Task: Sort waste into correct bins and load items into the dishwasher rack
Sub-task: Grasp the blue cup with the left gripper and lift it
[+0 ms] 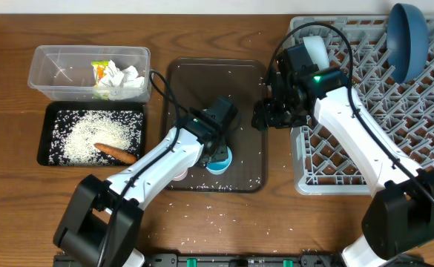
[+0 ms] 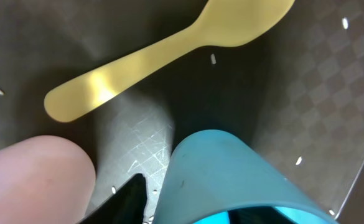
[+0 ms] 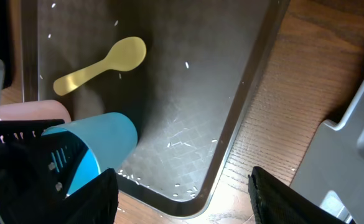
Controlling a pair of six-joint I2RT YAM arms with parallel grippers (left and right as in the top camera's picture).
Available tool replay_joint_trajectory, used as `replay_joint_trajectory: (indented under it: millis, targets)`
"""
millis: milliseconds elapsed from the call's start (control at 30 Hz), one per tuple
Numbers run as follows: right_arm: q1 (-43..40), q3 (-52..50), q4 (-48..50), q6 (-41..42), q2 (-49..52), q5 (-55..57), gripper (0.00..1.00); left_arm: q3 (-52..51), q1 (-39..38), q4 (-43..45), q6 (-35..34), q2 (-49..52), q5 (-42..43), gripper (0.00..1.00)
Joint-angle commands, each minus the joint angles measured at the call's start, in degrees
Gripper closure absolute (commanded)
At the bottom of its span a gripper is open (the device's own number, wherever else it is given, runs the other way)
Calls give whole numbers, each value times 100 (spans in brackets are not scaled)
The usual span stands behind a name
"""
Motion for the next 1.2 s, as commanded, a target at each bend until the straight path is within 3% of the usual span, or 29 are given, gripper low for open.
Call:
replay_joint_trajectory:
  millis: [0,167,400,600,833,1067,1167]
  targets:
    - [-59,-13,-4,-76,-76,55,34,-24,2,13,33,0,37,69]
    - [-57,-13,4,-79,-76,52,35,76,31,-66,31,-61,107,94]
    - [-59,-13,221,-343,-76,-501,32,302,540,-181,59,-610,946,94]
    - [-278,-13,734,-1187,-76,-2111,22,302,1639,212,343,-1150,2828,94]
    - [-868,-13,1440,-2573,-74,-4822,12,302,2673,1491,260,-1298,5504,94]
    - [-979,-13,2225,-2951,-74,-6015,9,302,2841,2975,-586,-1298,6878,94]
    - [-979,-13,2739,-2949,-74,-6568,7,302,2811,3178,-776,-1298,7141,94]
